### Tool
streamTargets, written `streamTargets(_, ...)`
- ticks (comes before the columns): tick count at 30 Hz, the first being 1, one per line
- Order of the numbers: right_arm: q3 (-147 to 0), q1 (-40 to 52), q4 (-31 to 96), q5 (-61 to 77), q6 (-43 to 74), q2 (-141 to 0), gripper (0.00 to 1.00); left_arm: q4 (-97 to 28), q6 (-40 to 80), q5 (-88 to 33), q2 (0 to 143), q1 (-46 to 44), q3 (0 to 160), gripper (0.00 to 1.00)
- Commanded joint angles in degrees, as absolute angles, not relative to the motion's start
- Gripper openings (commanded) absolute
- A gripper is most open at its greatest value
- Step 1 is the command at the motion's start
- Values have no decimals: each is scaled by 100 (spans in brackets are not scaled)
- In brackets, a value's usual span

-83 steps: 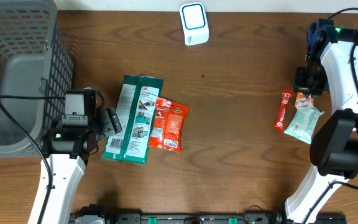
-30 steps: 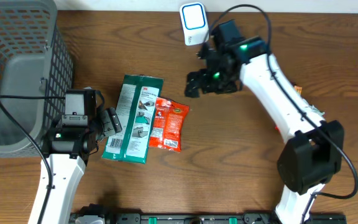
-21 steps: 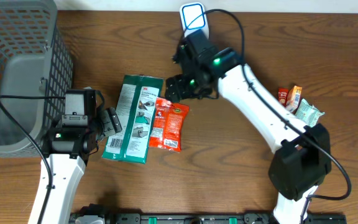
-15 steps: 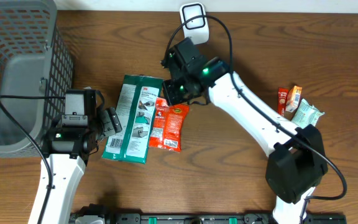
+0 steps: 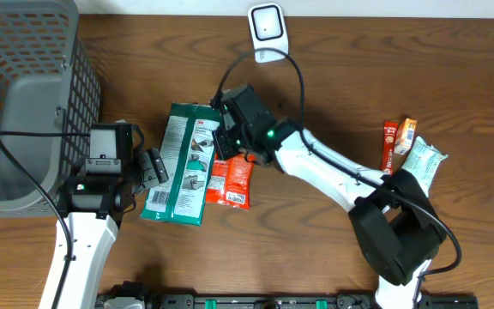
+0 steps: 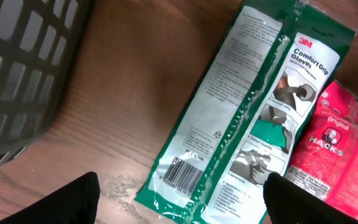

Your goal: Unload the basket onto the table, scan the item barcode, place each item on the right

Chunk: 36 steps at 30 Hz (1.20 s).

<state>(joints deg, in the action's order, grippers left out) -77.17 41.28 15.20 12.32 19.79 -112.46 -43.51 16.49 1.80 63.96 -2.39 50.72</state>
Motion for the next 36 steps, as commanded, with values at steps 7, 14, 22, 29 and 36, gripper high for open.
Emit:
streamTargets(7, -6650, 4464, 255, 425, 2016, -11266, 1, -4364, 1680, 189, 6399, -222, 5155, 85)
streamTargets(14, -6571, 4405, 773, 211, 2012, -11262, 1, -4366, 1680, 189, 6399, -222, 5155, 85)
streamTargets(22, -6573, 4058, 1627, 198, 2012, -10921, 1, -4366, 1680, 189, 6399, -222, 5155, 85)
streamTargets(29, -6573, 3933, 2718, -64, 2014, -10363, 1, -4366, 1680, 189, 6399, -222, 5155, 85)
streamTargets(36, -6576, 3868, 3376, 1050, 1938, -9697, 1, -4366, 1680, 189, 6399, -222, 5155, 85)
